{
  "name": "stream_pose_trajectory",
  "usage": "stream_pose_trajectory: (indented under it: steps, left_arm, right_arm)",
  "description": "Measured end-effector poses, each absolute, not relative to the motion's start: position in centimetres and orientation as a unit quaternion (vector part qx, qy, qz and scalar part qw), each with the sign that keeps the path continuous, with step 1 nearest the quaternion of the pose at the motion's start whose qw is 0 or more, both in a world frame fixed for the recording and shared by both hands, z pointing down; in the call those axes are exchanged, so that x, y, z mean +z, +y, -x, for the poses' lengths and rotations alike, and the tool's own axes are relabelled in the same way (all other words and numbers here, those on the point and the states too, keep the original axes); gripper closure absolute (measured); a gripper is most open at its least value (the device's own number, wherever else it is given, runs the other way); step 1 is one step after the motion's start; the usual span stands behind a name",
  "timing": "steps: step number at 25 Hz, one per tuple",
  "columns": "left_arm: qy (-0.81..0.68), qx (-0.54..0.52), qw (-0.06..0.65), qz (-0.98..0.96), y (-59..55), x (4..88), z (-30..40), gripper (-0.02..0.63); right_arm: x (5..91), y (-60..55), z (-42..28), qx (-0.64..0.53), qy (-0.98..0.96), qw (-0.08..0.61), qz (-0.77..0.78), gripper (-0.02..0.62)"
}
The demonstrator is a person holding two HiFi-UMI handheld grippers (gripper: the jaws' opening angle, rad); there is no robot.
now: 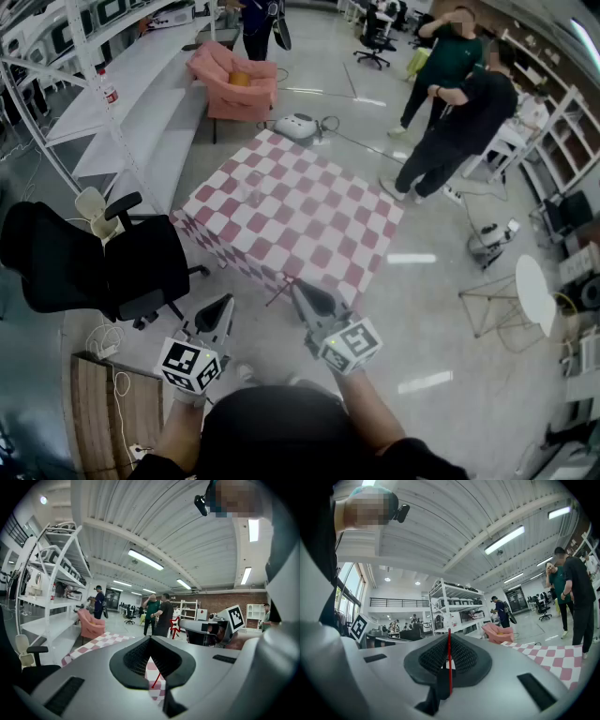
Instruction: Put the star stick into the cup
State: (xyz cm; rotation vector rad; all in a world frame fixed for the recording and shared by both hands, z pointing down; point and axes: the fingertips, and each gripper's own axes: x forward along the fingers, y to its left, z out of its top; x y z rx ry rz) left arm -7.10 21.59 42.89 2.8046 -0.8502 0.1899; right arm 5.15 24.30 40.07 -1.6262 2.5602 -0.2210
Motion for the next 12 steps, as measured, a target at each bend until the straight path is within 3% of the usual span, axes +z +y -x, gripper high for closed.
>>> stream_pose_trajectory:
  steps: [12]
  left_arm:
    - [-0.280,0.057,0.118,-0.951,19.5,44.0,10.7,0.565]
  right_arm:
    - [40.7,22.2,-1.3,-0.074,0.835,0.038,0.544,0.569]
